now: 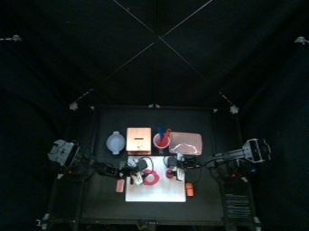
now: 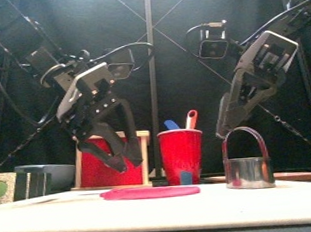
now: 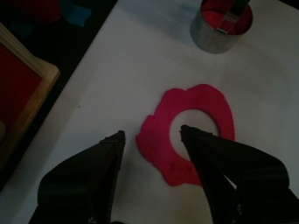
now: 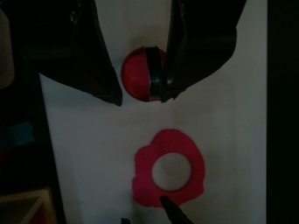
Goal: Get the cutter from the drawer then cut the dough then place the extra dough in the bowl
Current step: Place the extra dough in the bowl
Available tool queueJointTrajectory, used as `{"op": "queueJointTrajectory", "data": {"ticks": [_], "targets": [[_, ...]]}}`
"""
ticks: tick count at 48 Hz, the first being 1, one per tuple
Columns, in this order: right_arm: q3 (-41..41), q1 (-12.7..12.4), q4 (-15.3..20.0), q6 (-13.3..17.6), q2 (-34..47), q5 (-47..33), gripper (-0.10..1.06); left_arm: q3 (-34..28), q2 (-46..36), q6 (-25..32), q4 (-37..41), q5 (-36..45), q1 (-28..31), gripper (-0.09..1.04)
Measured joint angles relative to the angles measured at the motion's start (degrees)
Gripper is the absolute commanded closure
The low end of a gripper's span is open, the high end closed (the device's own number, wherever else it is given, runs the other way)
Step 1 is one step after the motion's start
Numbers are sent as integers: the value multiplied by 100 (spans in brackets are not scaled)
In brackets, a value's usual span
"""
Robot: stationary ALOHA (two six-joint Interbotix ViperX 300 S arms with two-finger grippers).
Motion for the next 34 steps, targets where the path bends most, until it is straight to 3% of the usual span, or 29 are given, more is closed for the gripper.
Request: {"op": "queueJointTrajectory", "data": {"ticks": [15,34], "targets": [[-9,0,0,9,-9,0,19,97,167,9,-62,545,-53,5],[-18,9,9,0,0,0,19,53,308,26,-35,510,-35,6]]}}
